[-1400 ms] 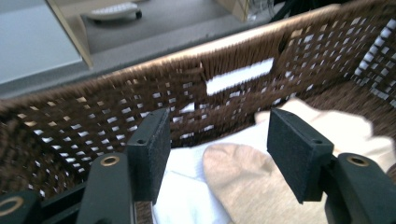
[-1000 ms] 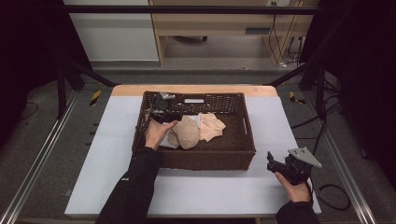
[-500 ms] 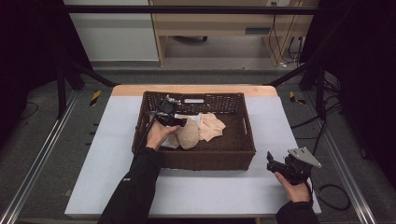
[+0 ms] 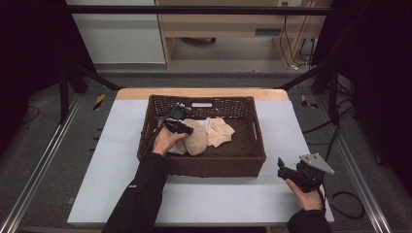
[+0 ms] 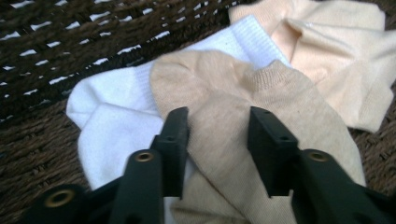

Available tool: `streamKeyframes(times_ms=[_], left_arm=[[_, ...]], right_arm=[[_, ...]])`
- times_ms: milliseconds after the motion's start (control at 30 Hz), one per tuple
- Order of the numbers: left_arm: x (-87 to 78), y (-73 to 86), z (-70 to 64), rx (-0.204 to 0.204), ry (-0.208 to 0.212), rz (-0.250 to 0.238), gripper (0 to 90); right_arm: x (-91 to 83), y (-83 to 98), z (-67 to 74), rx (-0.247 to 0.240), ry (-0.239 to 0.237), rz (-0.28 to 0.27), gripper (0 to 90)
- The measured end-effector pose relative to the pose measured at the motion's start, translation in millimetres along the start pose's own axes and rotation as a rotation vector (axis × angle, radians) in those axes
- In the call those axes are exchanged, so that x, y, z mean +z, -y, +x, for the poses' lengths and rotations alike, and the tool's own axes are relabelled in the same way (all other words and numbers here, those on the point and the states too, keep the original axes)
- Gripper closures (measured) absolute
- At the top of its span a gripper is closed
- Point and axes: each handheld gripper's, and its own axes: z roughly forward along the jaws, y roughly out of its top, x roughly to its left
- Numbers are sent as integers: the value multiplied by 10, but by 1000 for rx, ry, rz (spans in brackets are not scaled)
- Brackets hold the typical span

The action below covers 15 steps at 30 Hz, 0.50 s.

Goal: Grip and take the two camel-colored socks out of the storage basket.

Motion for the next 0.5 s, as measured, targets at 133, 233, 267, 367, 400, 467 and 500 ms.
streamKeyframes(times_ms=[133,233,267,367,400,467,500], left_arm=[[-41,-12,-8,-4,17,11,762],[-85,-16,-18,4,21,-10,815],[-108,-17,-17,4,24,-24,826],[-177,-20,-8,-5,38,-80,834],[-199,-22,-13,-3,33,-101,835],[-241,-24,-28,7,28,-134,837],[-262,-25,-35,10,29,-149,837]], right_arm=[[-3,-1,-1,2,0,0,45],[-4,0,1,2,0,1,45],[-3,2,-1,-2,1,0,46],[-5,2,1,-1,2,1,45],[-5,1,2,0,3,0,45],[-8,1,-1,-3,4,-2,45],[-9,1,-2,-3,4,-2,46]])
